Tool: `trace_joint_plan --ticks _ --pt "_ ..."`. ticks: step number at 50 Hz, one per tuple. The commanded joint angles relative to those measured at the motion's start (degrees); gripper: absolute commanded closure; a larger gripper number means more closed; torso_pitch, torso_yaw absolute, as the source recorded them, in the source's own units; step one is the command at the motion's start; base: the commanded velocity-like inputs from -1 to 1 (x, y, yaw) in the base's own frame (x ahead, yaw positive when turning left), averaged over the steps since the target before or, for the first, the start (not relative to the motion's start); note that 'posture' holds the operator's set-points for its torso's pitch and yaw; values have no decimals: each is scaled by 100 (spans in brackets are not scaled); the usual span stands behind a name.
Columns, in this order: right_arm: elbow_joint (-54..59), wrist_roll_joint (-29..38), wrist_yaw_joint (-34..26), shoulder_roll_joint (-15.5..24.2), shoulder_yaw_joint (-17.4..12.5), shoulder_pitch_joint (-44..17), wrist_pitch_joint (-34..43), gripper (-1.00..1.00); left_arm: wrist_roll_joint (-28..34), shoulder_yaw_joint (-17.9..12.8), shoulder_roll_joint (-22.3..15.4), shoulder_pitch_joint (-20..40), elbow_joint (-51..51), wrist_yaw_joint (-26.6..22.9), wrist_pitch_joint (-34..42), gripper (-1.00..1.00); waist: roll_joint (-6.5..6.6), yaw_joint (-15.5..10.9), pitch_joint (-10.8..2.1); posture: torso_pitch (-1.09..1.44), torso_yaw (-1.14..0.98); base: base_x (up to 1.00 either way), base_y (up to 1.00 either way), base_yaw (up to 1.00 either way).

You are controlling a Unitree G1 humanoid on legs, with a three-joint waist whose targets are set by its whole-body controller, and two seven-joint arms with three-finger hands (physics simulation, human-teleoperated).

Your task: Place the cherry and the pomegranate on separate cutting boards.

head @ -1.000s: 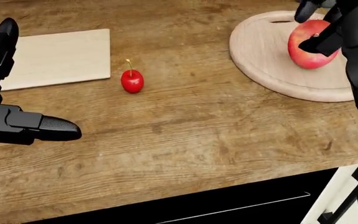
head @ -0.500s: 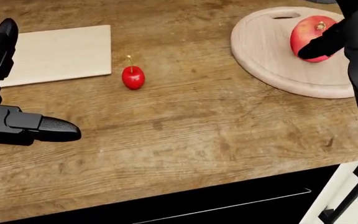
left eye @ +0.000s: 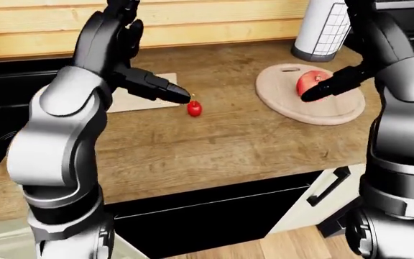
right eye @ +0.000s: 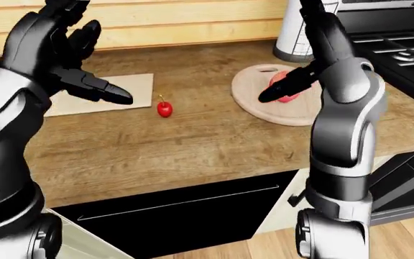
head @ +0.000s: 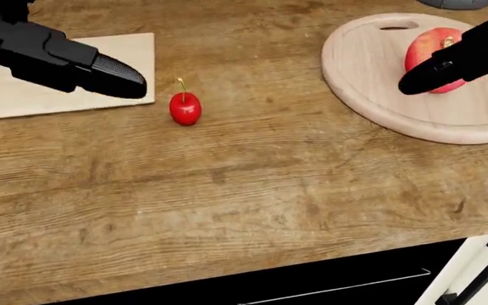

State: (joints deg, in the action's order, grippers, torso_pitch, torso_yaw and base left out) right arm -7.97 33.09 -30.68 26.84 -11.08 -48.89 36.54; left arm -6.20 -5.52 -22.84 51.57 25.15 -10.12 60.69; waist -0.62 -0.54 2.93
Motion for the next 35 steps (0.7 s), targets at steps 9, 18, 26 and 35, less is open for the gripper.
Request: trace_joint_plan --ticks 9,18,26,35 --pt "-1272 -246 -197 -51 -19 310 607 -100 1784 505 127 1072 -2077 -2607 -2284 -100 -67 -15 -141 0 0 0 0 0" --pt "-1304 -244 -52 -270 125 399 537 -100 2639 401 381 1526 -3398 -4141 -3766 -100 -99 -5 -169 0 0 0 0 0" --pt "-1454 -183 -116 -380 217 387 685 -100 3039 368 572 1757 -4152 -4399 -4511 -100 -106 -18 -173 0 0 0 0 0" --pt "-1454 -106 -156 -504 296 277 737 -100 3614 503 763 1950 -4846 -4344 -5324 -100 -114 -11 -172 0 0 0 0 0"
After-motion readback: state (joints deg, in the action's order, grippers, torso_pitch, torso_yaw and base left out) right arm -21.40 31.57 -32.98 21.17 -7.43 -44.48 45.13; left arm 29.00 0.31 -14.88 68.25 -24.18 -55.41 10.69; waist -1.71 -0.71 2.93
